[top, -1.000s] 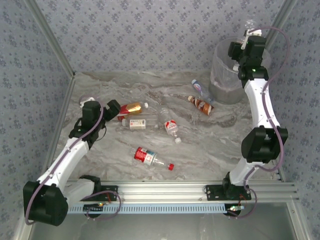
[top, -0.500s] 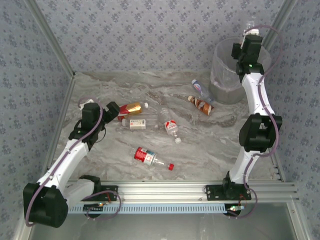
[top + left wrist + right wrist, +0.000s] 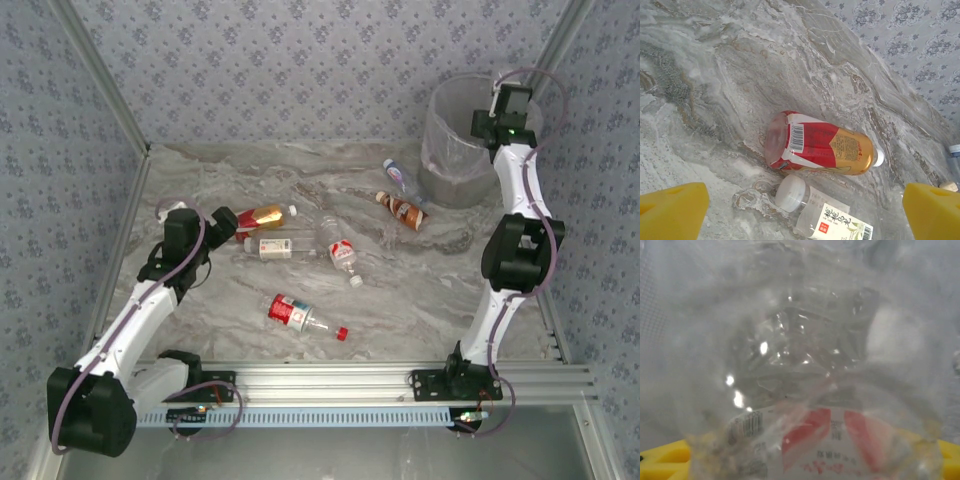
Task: Put the plastic bottles in the bin
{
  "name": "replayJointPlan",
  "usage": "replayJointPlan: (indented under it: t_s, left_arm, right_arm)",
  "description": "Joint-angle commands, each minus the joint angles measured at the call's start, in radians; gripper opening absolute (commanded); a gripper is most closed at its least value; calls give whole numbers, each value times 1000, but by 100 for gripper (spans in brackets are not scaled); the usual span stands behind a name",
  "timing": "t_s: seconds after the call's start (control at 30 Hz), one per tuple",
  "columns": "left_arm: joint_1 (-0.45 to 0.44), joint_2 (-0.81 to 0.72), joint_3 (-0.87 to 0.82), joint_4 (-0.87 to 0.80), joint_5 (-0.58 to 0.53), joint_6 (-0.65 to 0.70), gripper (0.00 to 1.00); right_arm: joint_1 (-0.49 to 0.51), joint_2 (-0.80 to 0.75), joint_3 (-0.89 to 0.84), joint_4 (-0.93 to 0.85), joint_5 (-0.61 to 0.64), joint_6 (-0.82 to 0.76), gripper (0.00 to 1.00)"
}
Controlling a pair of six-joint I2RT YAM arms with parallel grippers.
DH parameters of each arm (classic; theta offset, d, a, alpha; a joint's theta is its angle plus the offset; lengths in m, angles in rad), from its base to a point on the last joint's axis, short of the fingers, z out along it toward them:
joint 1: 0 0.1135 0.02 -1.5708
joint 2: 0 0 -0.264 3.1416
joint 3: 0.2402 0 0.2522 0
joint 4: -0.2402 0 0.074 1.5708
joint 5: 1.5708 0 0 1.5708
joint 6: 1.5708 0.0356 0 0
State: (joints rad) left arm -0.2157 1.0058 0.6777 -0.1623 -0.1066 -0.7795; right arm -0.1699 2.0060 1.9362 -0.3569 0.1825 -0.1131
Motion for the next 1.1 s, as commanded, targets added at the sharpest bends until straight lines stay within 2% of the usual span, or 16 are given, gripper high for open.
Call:
replayJointPlan:
  t_s: [0.0, 0.23, 0.4, 1.07]
  left_arm:
    - [7, -17, -4, 1, -21, -11, 99]
    - [9, -15, -4, 1, -17, -14, 99]
    - [11, -13, -3, 1, -19, -13, 99]
    - [13, 8, -4, 6, -12, -11, 100]
  right_arm:
    - [0, 15, 40, -55, -20, -12, 72]
    - [1, 33, 56, -87, 88, 32, 82]
    - [6, 22, 60, -103, 108, 36, 84]
    - [55, -113, 63, -97, 55, 106, 89]
